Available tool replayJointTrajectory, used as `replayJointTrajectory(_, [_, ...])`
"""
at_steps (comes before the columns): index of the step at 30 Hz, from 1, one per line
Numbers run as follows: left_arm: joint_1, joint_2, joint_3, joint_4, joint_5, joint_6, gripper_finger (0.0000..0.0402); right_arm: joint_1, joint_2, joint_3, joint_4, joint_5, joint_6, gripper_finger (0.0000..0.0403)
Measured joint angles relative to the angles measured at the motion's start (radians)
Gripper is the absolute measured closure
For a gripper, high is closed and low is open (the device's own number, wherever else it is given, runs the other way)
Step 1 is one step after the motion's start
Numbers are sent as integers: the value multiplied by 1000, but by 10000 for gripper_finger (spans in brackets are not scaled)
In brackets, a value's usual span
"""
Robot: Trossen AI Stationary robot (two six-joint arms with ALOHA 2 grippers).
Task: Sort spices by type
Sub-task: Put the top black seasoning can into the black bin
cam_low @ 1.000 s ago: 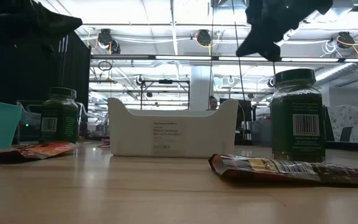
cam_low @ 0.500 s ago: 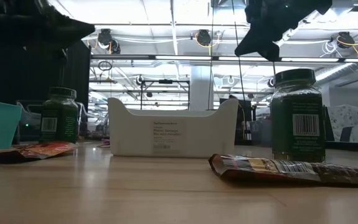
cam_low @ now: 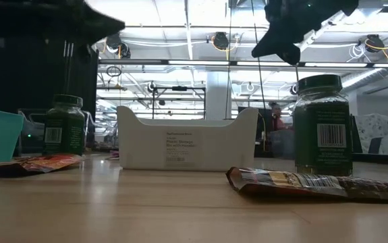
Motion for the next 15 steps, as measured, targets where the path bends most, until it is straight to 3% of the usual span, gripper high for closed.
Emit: replayJointTrajectory(15, [21, 30, 196, -114, 0, 172, 396, 37, 77, 10, 35, 37, -149, 394])
